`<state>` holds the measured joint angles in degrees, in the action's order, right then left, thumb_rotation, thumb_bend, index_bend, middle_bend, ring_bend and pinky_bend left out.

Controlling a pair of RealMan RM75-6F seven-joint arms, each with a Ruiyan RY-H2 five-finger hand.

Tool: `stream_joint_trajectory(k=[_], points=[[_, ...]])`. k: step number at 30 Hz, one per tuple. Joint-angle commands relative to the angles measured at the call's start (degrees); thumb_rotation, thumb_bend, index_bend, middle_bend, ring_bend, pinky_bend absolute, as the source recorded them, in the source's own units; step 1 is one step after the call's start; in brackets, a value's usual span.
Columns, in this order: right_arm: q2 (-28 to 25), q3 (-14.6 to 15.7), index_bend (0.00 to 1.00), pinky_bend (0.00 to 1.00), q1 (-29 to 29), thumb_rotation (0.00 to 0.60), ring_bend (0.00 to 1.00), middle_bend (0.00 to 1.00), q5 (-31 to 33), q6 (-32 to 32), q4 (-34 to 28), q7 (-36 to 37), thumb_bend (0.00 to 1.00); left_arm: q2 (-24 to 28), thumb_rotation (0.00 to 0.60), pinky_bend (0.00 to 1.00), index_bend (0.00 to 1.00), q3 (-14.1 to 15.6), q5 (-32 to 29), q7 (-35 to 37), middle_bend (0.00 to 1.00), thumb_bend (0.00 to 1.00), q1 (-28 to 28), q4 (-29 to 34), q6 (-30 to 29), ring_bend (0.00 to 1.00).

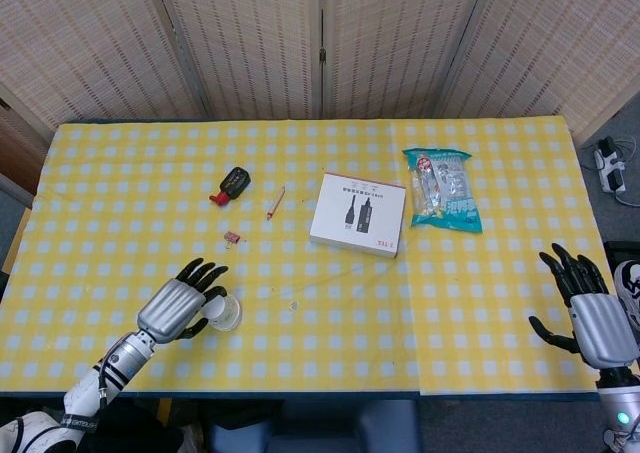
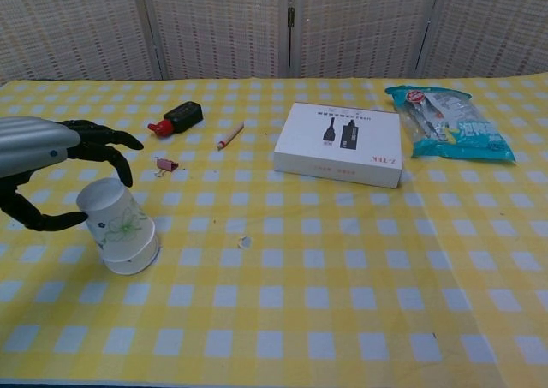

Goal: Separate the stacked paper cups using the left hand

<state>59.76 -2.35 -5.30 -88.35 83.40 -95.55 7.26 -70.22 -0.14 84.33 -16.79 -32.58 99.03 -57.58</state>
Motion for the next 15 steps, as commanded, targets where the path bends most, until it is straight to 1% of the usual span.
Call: stream_joint_trajectory(k=[1, 8, 15], points=[[-0.01, -0.01, 0.00, 0.00, 0.01, 0.600, 0.09, 0.00, 0.01, 0.03, -0.04, -0.04, 0.30, 0.44, 0.600, 0.00, 0.38, 0.00, 0.43, -0.08, 0.11, 0.44, 0.16, 0.45, -0.57, 0.09], [-0.06, -0.05, 0.00, 0.00, 0.04, 0.600, 0.09, 0.00, 0.09, 0.06, 0.00, 0.05, 0.30, 2.88, 0.600, 0.00, 0.38, -0.36, 1.16, 0.18, 0.11, 0.44, 0.62, 2.89, -2.37, 0.09], [0.00, -0.08, 0.00, 0.00, 0.02, 0.600, 0.09, 0.00, 0.10, 0.05, 0.23, 0.34, 0.30, 6.51, 0.600, 0.00, 0.38, -0.74, 2.92, 2.86, 0.12, 0.44, 1.56, 6.12, -5.11, 0.09]])
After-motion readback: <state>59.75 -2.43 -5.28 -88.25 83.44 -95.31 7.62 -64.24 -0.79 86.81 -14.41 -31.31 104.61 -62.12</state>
